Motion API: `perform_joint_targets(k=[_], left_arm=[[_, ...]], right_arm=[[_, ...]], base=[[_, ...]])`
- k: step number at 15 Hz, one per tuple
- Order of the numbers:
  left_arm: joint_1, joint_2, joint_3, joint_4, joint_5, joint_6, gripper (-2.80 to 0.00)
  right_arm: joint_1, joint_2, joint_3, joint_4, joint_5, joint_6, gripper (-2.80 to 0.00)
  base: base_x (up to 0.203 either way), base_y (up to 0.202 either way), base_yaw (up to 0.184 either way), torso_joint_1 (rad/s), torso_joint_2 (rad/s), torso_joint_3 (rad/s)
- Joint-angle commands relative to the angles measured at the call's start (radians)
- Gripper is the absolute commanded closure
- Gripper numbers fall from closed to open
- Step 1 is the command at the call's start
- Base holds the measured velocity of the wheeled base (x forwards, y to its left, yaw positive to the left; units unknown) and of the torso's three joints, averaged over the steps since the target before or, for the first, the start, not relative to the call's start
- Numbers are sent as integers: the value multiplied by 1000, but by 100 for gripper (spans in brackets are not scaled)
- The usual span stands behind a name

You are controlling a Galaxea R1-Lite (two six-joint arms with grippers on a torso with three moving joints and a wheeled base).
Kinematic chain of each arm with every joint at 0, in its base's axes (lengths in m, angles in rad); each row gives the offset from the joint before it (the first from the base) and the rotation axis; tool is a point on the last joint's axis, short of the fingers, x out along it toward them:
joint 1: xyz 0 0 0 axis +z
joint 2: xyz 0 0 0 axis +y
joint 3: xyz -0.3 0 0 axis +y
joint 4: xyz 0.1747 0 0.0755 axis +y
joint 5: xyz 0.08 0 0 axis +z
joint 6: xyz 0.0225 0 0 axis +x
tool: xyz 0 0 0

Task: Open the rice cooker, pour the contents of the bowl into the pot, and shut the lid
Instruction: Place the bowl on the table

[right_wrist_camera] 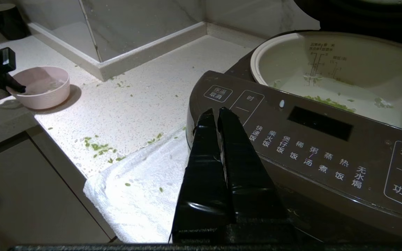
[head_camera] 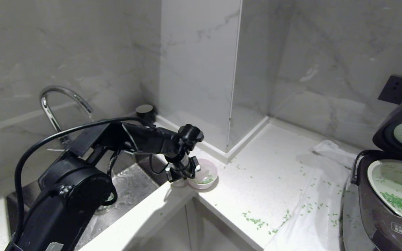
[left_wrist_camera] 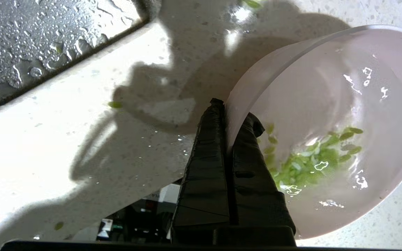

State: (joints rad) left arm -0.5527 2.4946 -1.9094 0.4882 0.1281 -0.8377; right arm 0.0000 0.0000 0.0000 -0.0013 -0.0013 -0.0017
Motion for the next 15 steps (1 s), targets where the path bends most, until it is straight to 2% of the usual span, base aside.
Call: perform_joint_targets(k=[1, 2, 3, 11, 15], left_arm=[[-10, 15, -14, 3, 5, -11, 0], [-10, 15, -14, 3, 5, -11, 0], [-10, 15, -16, 3, 5, -12, -280], [29, -46, -16, 31, 5, -28, -280], [77, -154, 22, 71, 5, -31, -280]], right_arm=[[0, 0, 0, 0, 0, -1, 0], [0, 0, 0, 0, 0, 0, 0], [0, 0, 0, 0, 0, 0, 0], [0, 0, 0, 0, 0, 0, 0], [0, 0, 0, 0, 0, 0, 0]], base=[[0, 0, 0, 0, 0, 0], [0, 0, 0, 0, 0, 0], [0, 0, 0, 0, 0, 0], [0, 0, 0, 0, 0, 0], [0, 0, 0, 0, 0, 0]])
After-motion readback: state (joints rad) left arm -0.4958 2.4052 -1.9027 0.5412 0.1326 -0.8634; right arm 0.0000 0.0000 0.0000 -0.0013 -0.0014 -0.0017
